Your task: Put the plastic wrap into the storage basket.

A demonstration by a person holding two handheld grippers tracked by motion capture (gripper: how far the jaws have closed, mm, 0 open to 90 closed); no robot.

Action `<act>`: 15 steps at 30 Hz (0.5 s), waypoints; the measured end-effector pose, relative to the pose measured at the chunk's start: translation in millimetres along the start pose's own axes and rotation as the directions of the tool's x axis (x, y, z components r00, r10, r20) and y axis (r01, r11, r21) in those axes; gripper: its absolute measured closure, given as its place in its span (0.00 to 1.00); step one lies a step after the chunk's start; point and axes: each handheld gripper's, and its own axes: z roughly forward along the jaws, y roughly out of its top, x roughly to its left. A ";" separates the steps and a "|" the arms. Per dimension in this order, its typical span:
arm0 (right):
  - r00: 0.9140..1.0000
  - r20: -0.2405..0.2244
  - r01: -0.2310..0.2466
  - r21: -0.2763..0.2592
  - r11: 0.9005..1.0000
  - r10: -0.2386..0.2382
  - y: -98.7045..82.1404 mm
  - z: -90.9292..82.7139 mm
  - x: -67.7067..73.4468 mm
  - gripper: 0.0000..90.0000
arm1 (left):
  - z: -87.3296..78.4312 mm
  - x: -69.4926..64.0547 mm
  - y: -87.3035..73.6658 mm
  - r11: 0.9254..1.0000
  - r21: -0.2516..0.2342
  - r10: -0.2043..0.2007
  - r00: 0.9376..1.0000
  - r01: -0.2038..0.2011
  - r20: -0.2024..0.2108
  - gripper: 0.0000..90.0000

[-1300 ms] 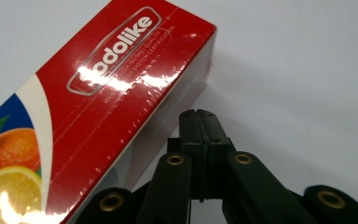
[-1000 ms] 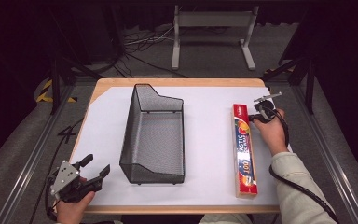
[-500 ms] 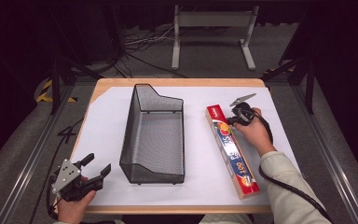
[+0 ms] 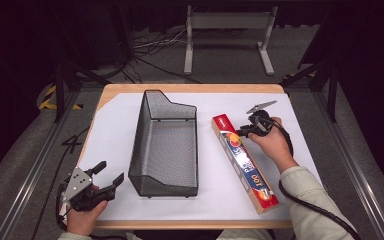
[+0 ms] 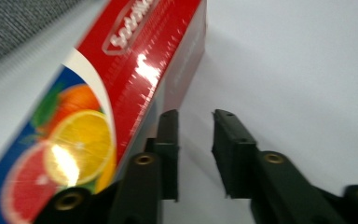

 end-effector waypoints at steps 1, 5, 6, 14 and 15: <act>1.000 -0.013 -0.004 -0.020 1.000 0.003 0.3 -4.3 1.4 0.74 | 0.7 -0.1 0.2 1.000 0.000 -0.003 1.000 0.003 0.000 0.31; 1.000 -0.001 0.010 -0.043 0.999 -0.010 2.4 -20.2 8.8 0.68 | 3.1 -0.1 1.2 1.000 0.001 0.001 1.000 -0.001 0.005 0.31; 1.000 -0.003 0.006 -0.060 0.998 -0.006 2.1 -24.5 10.7 0.67 | 3.5 -0.4 1.5 1.000 0.001 0.001 1.000 -0.001 0.005 0.31; 0.999 -0.046 -0.032 -0.175 0.984 0.024 -10.3 -60.8 27.6 0.51 | 6.2 0.8 2.6 1.000 0.000 -0.003 1.000 0.003 0.004 0.31; 0.998 -0.058 -0.037 -0.200 0.979 0.025 -12.1 -65.5 29.5 0.49 | 6.6 0.7 2.6 1.000 -0.001 -0.005 1.000 0.005 0.004 0.31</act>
